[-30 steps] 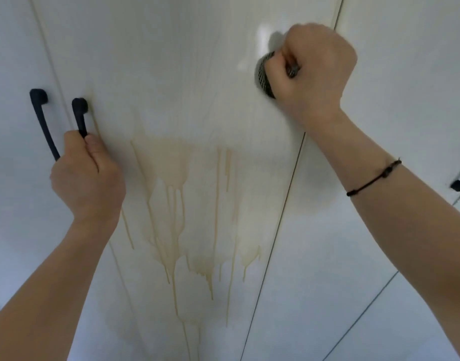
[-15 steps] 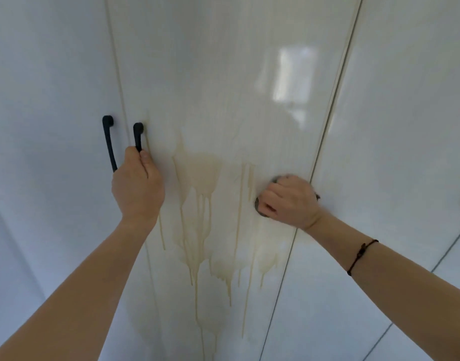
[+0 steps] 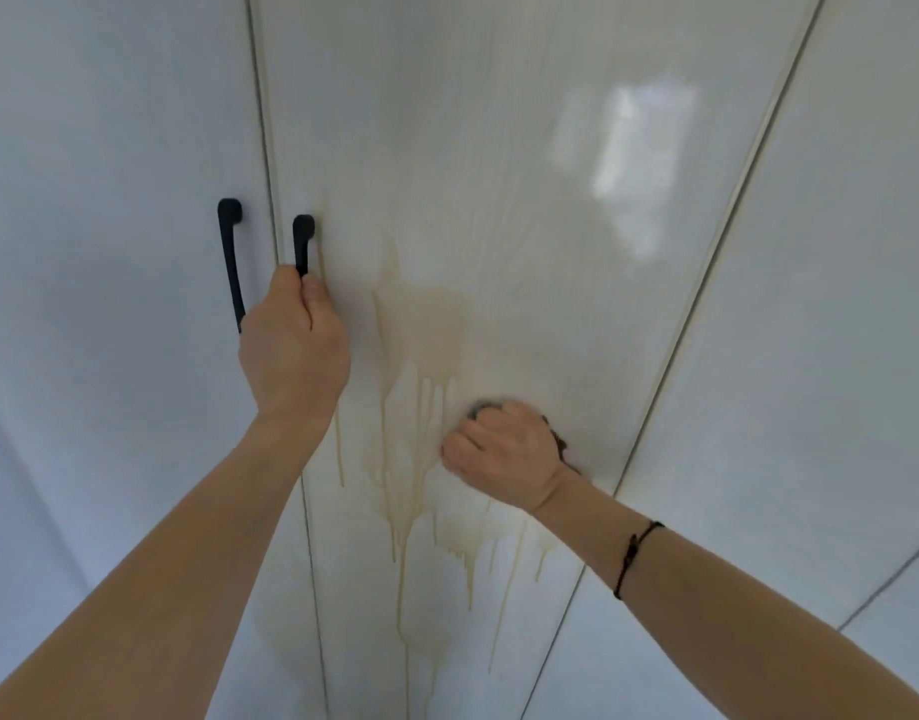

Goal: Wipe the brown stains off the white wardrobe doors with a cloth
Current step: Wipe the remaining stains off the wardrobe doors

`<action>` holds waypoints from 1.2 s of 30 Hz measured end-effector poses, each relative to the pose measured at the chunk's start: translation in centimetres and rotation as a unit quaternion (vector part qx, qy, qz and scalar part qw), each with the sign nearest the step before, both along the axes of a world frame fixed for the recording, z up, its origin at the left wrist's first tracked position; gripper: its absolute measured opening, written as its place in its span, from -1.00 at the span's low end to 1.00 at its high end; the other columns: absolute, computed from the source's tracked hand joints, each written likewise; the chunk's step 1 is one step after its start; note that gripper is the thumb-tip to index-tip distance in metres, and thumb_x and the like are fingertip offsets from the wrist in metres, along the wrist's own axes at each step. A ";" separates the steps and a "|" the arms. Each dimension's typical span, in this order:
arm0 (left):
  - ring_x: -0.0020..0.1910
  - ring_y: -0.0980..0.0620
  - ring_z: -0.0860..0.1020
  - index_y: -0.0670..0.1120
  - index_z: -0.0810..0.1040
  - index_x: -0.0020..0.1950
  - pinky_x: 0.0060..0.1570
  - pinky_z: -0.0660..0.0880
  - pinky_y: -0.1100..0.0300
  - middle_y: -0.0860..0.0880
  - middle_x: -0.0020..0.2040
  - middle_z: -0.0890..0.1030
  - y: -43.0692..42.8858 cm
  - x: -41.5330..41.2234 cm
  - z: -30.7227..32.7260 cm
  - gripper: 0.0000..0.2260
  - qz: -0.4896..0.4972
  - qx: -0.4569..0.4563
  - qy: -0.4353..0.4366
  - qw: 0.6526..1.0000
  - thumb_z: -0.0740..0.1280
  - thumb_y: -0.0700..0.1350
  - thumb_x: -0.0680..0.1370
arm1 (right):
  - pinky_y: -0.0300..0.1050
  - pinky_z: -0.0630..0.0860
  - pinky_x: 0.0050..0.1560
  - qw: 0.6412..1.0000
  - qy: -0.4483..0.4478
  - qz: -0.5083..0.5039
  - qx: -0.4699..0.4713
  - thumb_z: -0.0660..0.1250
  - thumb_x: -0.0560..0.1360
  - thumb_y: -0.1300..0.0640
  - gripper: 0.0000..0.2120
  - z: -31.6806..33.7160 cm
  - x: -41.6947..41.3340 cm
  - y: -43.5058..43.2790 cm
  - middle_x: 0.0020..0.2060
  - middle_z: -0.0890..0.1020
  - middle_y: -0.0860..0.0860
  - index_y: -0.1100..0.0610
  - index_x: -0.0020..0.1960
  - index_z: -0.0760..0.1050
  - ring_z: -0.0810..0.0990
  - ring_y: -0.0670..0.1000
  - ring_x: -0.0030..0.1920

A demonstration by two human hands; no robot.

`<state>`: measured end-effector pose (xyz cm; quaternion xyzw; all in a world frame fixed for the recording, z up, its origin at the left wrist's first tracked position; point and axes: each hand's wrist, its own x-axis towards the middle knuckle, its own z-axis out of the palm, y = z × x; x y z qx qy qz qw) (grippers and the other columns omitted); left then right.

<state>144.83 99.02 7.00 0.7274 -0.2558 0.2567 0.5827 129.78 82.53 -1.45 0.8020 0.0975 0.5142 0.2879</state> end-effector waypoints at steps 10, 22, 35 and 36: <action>-0.49 -0.07 0.40 -0.12 0.37 -0.15 -0.46 0.29 0.11 -0.05 -0.44 0.41 1.4 -1.1 0.3 -0.73 -0.005 0.029 -0.015 0.999 0.04 -0.06 0.68 | -0.08 0.28 -0.42 0.996 -0.062 0.025 -0.065 0.40 0.45 0.22 -0.71 14.5 -0.6 0.0 -0.49 0.38 0.04 0.10 -0.38 0.37 0.35 0.08 -0.45; -0.50 -0.03 0.40 -0.07 0.38 -0.17 -0.47 0.36 0.04 0.01 -0.45 0.41 0.0 1.0 0.1 -0.72 -0.037 0.009 -0.023 0.999 0.04 0.00 0.66 | 0.00 0.27 -0.37 0.993 -0.119 -0.009 -0.013 0.41 0.43 0.17 -0.77 11.0 5.6 2.7 -0.46 0.40 0.06 0.08 -0.35 0.43 0.39 0.12 -0.40; -0.52 0.02 0.30 -0.03 0.29 -0.27 -0.49 0.32 0.03 0.00 -0.46 0.35 1.5 1.4 0.5 -0.69 -0.127 0.010 -0.024 0.992 0.10 -0.06 0.68 | -0.08 0.25 -0.39 0.994 -0.075 0.006 -0.081 0.37 0.45 0.21 -0.73 16.4 3.0 1.8 -0.49 0.38 0.04 0.10 -0.38 0.38 0.36 0.08 -0.43; -0.52 0.02 0.29 -0.04 0.29 -0.26 -0.49 0.31 0.05 0.01 -0.47 0.34 1.4 1.3 0.4 -0.69 -0.130 0.006 -0.020 0.991 0.10 -0.06 0.68 | -0.09 0.23 -0.41 0.991 -0.118 -0.014 -0.065 0.36 0.42 0.22 -0.75 19.6 3.4 2.2 -0.50 0.37 0.04 0.11 -0.39 0.38 0.35 0.08 -0.45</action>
